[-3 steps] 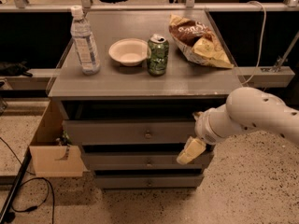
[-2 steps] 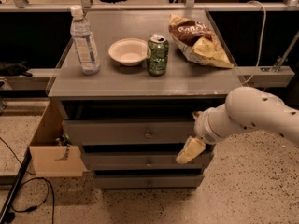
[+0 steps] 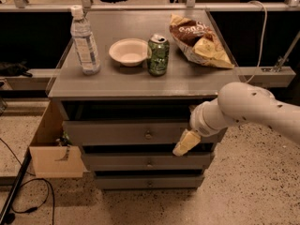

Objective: Open top drawer

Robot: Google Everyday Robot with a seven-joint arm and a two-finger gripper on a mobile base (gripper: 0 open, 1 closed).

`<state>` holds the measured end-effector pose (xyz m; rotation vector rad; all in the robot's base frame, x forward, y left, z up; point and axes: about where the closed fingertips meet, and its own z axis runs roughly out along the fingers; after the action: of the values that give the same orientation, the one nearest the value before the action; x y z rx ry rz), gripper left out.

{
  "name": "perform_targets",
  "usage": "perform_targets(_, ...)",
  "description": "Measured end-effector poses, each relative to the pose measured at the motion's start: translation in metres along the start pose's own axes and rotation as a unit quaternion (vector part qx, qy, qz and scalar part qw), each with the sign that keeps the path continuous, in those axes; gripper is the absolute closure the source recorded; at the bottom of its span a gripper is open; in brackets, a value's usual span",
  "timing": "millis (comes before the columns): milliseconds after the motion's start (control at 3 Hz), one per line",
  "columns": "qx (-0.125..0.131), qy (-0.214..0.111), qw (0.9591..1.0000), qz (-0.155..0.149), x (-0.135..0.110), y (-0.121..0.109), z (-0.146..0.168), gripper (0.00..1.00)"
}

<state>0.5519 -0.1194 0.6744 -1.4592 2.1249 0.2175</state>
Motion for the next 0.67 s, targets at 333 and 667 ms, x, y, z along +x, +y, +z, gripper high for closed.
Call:
perform_targets(333,-0.009,0.015,0.9998,0.012,0.0193,-0.0076,0.0394,0.00)
perform_targets(667,-0.009,0.015,0.9998,0.012,0.0195,-0.0074,0.0398,0.00)
